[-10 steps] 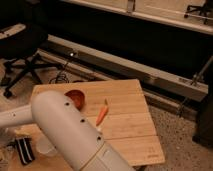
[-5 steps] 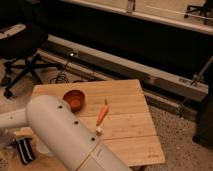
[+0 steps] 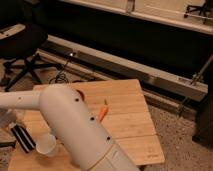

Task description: Place the eraser in the ceramic cup

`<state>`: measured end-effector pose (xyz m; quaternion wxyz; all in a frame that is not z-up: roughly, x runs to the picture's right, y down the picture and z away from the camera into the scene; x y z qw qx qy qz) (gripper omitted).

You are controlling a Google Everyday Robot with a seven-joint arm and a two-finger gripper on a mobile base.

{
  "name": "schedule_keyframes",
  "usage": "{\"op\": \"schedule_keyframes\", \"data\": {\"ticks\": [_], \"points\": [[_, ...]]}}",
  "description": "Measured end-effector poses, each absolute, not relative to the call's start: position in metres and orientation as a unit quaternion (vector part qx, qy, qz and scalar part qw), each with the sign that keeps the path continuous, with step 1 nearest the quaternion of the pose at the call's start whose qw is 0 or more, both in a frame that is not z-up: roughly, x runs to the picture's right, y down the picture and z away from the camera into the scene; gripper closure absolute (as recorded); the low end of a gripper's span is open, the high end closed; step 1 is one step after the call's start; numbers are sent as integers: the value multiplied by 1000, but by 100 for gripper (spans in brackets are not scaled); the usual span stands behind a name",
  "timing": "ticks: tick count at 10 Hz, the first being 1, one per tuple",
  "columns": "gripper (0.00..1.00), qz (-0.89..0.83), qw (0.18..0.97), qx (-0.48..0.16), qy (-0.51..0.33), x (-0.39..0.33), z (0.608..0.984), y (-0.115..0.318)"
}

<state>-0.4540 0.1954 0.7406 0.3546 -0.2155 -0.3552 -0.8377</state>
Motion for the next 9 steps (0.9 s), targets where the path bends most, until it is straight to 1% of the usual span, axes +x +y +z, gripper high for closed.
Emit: {"op": "schedule_keyframes", "data": {"ticks": [1, 3, 4, 7, 9], "points": [[99, -837, 357, -214, -355, -447, 736, 189], [100, -837, 364, -185, -363, -443, 717, 175], [100, -837, 373, -151, -371, -443, 700, 159], [100, -841, 395, 9, -369, -446, 638, 98], [100, -838, 396, 120, -356, -432, 592, 66]]}}
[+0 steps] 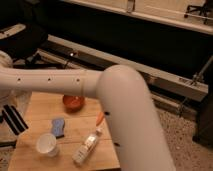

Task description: Place the eraser in the ceramic cup

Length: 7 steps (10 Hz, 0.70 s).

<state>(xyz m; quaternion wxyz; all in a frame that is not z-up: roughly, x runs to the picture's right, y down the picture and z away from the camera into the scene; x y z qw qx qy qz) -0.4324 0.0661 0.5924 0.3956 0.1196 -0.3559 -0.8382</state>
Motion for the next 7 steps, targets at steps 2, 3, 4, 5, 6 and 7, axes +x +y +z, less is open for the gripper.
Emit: {"op": "schedule_keyframes", "data": {"ticks": [2, 3, 4, 5, 6, 7], "points": [[100, -828, 395, 200, -344, -402, 563, 54], [100, -821, 394, 233, -342, -382, 556, 56], [100, -815, 396, 249, -343, -368, 553, 59], [100, -810, 397, 262, -343, -352, 556, 64], [100, -805, 398, 272, -344, -341, 559, 68], [100, -801, 397, 283, -347, -330, 566, 73]]}}
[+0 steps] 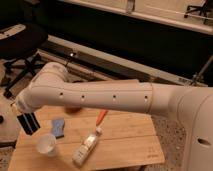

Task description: Place the eraser in the ceramic cup

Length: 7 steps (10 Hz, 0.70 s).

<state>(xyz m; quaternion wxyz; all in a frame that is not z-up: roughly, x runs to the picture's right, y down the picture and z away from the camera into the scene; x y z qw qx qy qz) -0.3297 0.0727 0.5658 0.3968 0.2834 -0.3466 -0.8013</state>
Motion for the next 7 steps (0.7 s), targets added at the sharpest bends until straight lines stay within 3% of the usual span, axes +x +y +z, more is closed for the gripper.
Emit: {"op": "schedule_keyframes", "data": {"ticks": [7], "points": [[100, -806, 353, 307, -362, -296, 590, 120]]}}
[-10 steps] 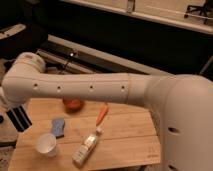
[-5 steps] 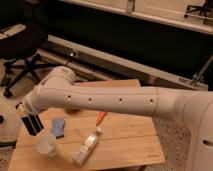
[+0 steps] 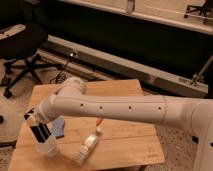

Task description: Place the eraser in the ceramic cup

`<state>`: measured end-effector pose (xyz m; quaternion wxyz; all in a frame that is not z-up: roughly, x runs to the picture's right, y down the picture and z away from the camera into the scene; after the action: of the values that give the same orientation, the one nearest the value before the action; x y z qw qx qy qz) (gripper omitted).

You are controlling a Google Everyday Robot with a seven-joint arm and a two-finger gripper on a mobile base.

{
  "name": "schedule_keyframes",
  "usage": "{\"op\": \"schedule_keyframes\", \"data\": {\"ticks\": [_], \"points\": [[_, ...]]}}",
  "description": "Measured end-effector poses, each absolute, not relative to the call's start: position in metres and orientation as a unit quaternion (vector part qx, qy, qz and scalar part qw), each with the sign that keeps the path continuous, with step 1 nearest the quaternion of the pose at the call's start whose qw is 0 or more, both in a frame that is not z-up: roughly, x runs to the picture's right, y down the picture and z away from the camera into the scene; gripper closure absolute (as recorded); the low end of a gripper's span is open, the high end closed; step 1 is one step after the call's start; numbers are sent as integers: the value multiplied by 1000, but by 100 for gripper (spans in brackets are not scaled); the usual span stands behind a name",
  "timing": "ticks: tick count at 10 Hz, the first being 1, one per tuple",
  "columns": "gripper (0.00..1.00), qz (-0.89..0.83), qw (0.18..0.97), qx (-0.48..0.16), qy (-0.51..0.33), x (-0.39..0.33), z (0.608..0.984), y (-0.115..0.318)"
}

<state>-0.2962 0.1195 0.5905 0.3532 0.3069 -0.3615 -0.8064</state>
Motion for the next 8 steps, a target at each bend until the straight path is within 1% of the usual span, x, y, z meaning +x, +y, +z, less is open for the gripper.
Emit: {"op": "schedule_keyframes", "data": {"ticks": [3, 5, 8], "points": [[100, -810, 327, 326, -362, -296, 595, 140], [100, -805, 313, 339, -373, -305, 591, 152], [100, -802, 301, 347, -383, -313, 593, 161]]}}
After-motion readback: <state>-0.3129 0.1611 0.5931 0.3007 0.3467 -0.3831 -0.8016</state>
